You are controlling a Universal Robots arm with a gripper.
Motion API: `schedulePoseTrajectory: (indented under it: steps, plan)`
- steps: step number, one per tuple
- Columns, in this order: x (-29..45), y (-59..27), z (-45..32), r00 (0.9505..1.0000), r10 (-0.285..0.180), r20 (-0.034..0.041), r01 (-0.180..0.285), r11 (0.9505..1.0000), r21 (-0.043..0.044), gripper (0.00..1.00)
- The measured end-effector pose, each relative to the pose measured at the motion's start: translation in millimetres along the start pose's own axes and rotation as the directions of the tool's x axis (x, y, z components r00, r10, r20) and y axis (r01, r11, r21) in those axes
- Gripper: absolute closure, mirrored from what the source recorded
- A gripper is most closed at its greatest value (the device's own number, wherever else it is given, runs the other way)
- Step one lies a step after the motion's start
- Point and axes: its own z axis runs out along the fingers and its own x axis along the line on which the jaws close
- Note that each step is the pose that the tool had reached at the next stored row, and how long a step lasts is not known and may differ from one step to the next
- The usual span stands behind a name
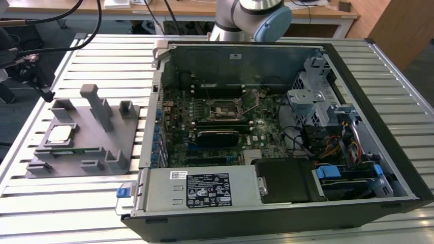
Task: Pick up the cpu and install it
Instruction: 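Pick up the cpu and move it towards the insertion slot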
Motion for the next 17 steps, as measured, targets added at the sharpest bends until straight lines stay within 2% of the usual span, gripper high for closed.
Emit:
schedulePoseTrajectory:
  steps: [8, 17]
  plan:
    - [0.0, -0.2, 3.9, 1.0, 0.0, 0.0002, 0.0, 1.0, -0.0001, 0.24]
    - [-0.1, -0.8, 8.3, 1.0, 0.0, -0.0001, 0.0, 1.0, 0.0061, 0.24]
